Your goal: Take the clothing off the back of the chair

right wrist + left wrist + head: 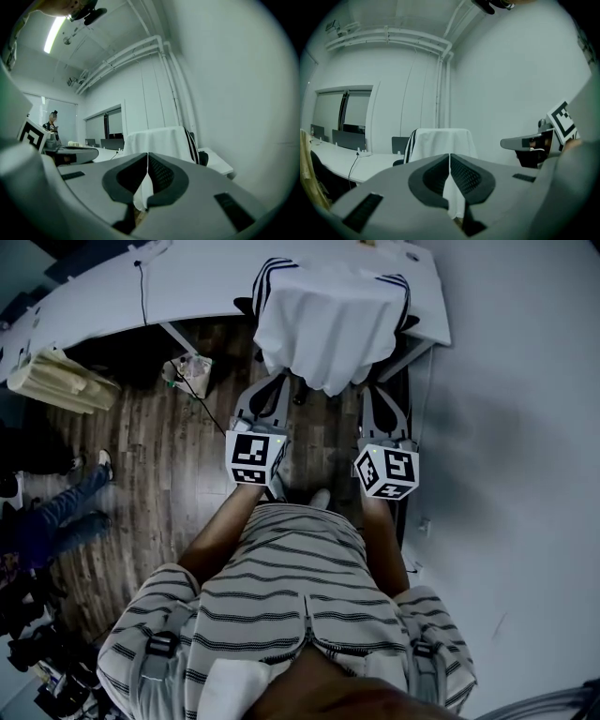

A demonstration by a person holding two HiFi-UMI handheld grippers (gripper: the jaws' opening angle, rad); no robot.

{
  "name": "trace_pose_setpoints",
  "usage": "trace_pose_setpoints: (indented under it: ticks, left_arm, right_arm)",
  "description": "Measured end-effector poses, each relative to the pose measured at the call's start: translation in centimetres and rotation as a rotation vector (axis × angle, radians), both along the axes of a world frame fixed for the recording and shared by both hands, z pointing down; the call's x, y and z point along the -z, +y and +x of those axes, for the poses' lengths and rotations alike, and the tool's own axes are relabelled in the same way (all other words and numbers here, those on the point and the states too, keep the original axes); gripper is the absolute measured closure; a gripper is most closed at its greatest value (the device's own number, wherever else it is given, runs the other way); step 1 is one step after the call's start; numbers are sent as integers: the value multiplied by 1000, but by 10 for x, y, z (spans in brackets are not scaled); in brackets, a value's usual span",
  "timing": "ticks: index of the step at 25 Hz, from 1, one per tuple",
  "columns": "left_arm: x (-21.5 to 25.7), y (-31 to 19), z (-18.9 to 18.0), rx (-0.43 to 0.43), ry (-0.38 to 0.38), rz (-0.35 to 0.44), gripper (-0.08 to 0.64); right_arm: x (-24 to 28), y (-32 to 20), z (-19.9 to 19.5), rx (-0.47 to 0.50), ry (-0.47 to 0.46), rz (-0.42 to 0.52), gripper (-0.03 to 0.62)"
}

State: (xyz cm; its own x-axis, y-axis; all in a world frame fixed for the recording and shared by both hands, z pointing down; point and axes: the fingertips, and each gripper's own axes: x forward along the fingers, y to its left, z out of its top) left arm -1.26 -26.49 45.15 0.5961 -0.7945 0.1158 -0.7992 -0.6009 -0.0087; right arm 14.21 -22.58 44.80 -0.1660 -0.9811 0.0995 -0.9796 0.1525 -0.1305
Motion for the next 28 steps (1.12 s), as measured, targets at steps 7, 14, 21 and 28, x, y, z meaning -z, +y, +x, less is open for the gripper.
trace_pose_setpoints:
  ticks: [7, 14, 21, 28]
  left_arm:
    - [16, -24, -1, 10, 2, 6, 534]
    - [25, -46, 7, -13, 47, -35, 532]
    - [34, -61, 11, -11, 33, -25, 531]
    - [34, -79, 8, -1, 14, -34, 451]
  right_arm:
    - [12, -22, 2, -4, -4, -11, 571]
    - [18, -43, 7, -15, 17, -29, 571]
    - [28, -54, 17, -30, 15, -31, 492]
    - [29, -72, 25, -36, 13, -34, 450]
